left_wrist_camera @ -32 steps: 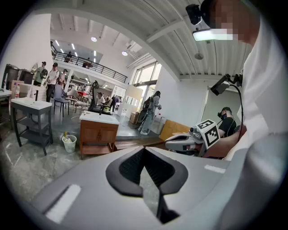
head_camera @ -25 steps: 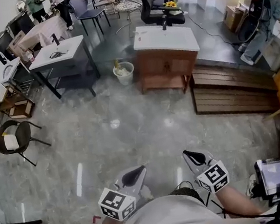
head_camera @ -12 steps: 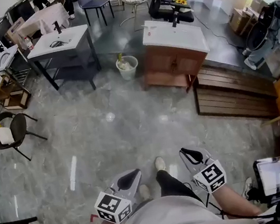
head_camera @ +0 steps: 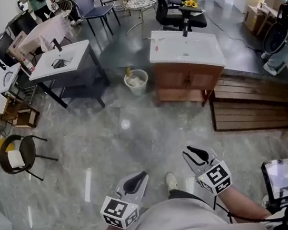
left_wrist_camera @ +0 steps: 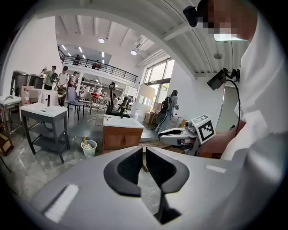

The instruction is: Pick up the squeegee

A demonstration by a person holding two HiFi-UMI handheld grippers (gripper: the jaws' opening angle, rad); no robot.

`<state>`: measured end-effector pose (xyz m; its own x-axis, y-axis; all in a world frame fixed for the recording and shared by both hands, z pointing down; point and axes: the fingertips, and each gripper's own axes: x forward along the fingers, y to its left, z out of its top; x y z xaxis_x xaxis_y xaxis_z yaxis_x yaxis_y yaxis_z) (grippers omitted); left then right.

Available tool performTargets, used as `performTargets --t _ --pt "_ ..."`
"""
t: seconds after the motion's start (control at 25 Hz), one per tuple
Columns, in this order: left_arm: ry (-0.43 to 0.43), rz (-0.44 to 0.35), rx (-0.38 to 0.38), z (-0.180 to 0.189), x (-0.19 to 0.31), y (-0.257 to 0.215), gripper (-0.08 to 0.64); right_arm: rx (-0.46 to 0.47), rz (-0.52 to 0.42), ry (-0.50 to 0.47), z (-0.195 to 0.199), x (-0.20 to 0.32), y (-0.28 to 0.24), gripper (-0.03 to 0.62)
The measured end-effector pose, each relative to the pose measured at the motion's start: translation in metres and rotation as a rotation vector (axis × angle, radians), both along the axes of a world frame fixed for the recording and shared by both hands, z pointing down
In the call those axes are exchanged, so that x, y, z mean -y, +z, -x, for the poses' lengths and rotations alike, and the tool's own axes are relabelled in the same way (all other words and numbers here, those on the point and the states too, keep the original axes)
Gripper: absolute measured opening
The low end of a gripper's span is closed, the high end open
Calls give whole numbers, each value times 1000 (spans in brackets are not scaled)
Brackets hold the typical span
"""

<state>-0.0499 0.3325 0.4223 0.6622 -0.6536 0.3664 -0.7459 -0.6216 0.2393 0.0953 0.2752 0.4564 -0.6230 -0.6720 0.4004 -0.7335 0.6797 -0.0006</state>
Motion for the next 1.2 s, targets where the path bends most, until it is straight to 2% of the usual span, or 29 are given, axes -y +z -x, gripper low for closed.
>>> performTargets --t 0.16,0.32,0.6,0.88,1.04,1.2 --pt "-40 -22 -17 -16 70 -4 55 -8 -9 -34 -15 66 6 81" --pt "-47 -1 -31 -23 120 -1 55 -14 14 -29 -16 120 23 81" --pt "-38 12 -35 10 222 17 55 -45 46 5 10 225 44 100" --pt "57 -3 -53 70 341 12 55 -51 22 141 55 357 37 106" --pt "134 -18 -27 101 401 8 55 -21 10 261 66 436 40 106" --pt "129 -17 -40 118 455 5 55 -30 26 331 63 508 51 106"
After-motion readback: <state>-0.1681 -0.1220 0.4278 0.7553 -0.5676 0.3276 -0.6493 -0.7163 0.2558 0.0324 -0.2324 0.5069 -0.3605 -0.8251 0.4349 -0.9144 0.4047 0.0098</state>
